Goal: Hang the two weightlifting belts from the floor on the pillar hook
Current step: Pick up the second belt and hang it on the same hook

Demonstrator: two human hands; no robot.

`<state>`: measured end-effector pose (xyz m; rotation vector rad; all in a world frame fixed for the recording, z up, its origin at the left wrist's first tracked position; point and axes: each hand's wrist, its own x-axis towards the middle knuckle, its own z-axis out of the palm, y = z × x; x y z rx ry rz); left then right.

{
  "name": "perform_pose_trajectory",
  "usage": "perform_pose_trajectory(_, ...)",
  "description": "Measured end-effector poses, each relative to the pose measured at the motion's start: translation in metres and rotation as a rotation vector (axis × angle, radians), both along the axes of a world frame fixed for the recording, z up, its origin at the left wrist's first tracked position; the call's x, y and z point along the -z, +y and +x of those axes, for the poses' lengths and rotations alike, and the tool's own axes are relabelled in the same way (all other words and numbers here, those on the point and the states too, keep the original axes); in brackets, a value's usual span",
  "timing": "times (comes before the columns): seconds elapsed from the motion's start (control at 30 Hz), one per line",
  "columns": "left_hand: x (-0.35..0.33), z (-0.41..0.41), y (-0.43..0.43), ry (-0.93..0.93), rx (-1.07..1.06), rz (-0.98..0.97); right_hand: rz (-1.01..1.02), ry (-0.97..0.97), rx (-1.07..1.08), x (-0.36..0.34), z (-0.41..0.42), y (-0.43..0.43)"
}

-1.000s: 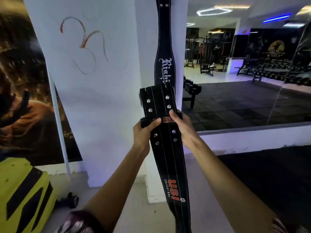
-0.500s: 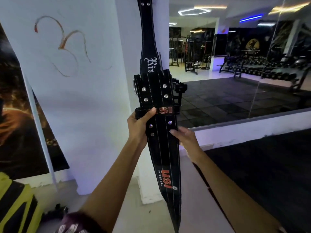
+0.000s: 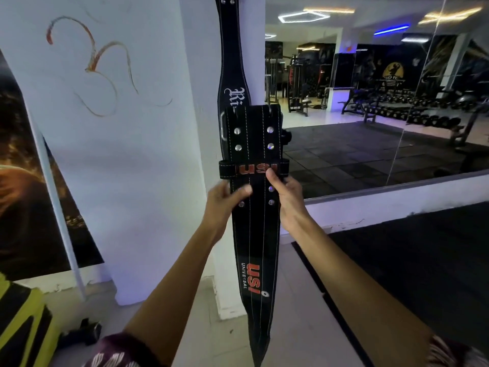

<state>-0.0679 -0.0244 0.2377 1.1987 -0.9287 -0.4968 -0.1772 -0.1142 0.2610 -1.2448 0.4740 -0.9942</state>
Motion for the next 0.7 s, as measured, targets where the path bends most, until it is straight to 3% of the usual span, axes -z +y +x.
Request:
perform_pose_trajectory(0.1, 0.074, -0.008, 0.024, -0.013, 0.081, 0.279, 0.023, -0.002, 0.028, -0.005, 0.001, -0.003)
perform_pose_trajectory(0.27, 0.072, -0.007, 0.016, 0.176, 0.042, 0.131, 0.03, 0.009, 0.009, 0.002, 0.005, -0.003)
perform_pose_trajectory(0.4, 0.134, -0.012, 0.047, 0.013, 0.182, 0.511, 0.027, 0.011, 0.024, -0.002, 0.007, -0.005)
perform_pose_trajectory(0.47, 0.13, -0.011, 0.057, -0.069, 0.222, 0.586, 0.004, 0.009, 0.0, -0.001, 0.005, -0.007)
perform_pose_trajectory(0.53, 0.087, -0.008, 0.044, -0.049, 0.187, 0.402, -0.019, 0.01, -0.028, -0.001, 0.005, -0.006)
perform_pose_trajectory(0.63, 0.014, -0.004, 0.017, 0.132, 0.05, 0.085, -0.042, -0.002, -0.091, -0.004, 0.009, -0.001)
perform_pose_trajectory(0.7, -0.003, -0.008, 0.006, 0.178, -0.056, 0.012, -0.145, 0.052, -0.097, -0.005, 0.01, -0.003)
